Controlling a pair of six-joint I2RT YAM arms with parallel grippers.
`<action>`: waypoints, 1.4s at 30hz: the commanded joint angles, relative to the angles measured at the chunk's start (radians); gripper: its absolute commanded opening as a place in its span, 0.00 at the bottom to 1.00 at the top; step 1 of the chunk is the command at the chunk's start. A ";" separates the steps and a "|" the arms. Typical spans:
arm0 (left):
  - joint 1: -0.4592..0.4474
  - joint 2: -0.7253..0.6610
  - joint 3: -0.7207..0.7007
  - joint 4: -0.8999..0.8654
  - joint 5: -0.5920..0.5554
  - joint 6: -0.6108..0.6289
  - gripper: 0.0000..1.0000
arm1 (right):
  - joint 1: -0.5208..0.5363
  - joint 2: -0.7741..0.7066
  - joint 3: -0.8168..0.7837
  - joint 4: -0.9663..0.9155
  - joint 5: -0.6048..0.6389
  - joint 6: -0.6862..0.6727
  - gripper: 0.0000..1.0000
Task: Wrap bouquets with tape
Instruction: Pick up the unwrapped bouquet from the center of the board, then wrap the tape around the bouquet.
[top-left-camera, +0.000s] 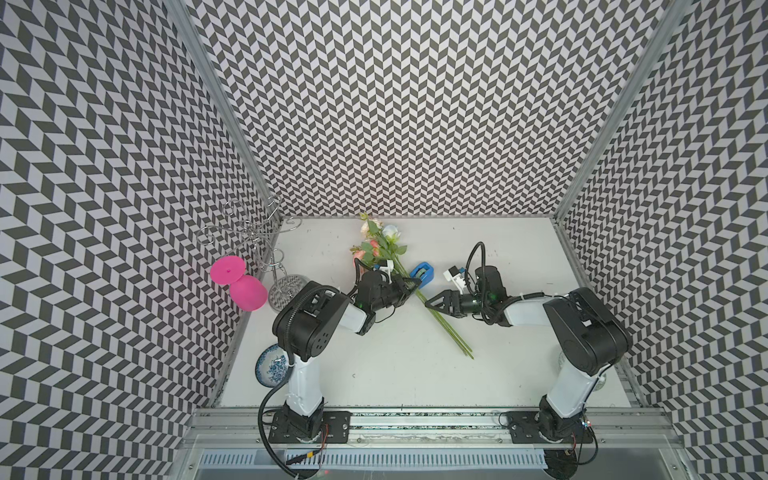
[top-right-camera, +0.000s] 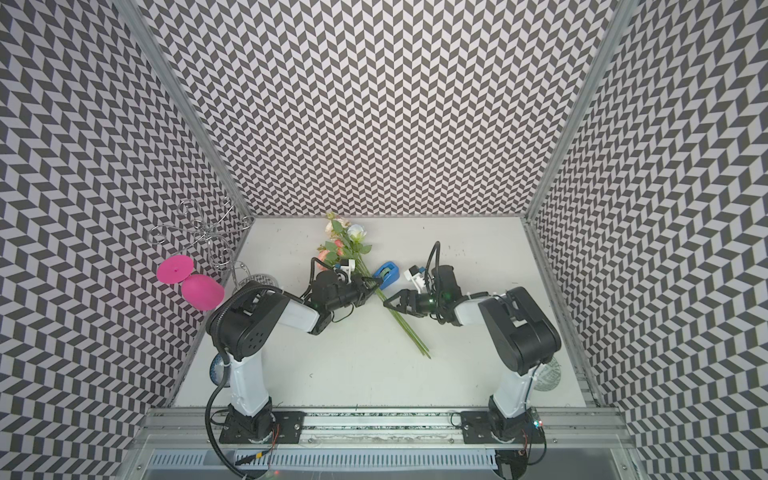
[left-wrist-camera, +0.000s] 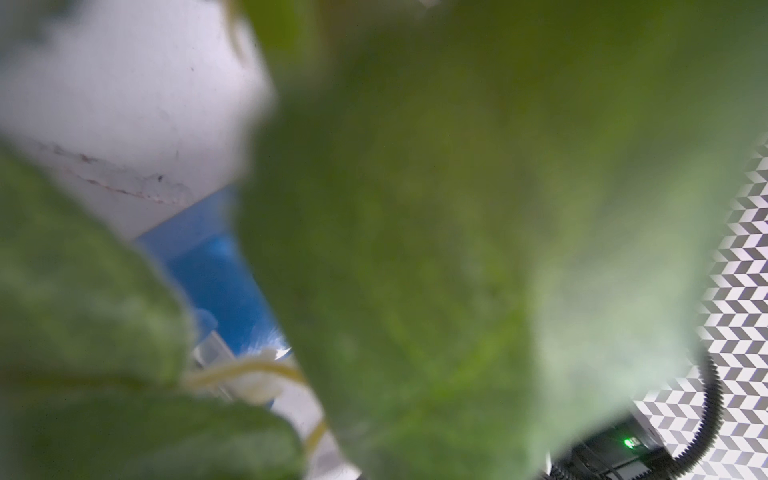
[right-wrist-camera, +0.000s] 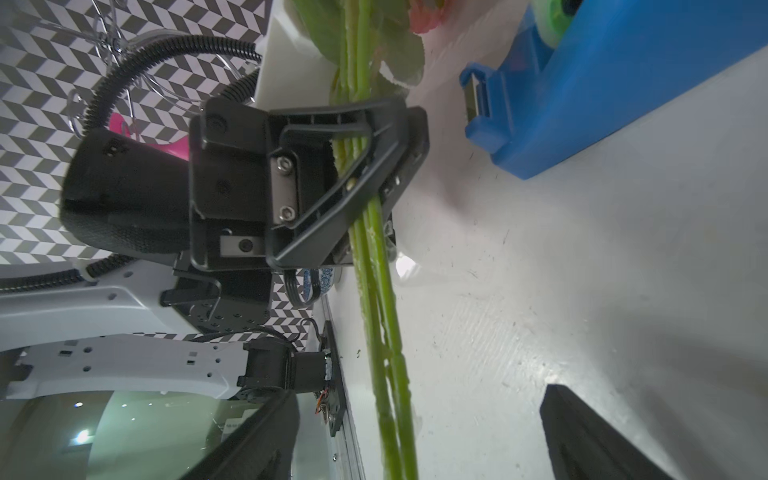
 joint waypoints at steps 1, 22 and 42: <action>-0.012 -0.037 0.024 0.016 -0.004 0.018 0.00 | 0.025 0.040 0.041 0.137 -0.042 0.073 0.85; -0.024 -0.051 0.033 -0.060 -0.033 0.053 0.00 | 0.136 -0.037 0.163 -0.048 0.189 -0.088 0.72; -0.027 -0.048 0.064 -0.187 -0.058 0.097 0.00 | 0.190 -0.200 0.147 -0.208 0.397 -0.232 0.71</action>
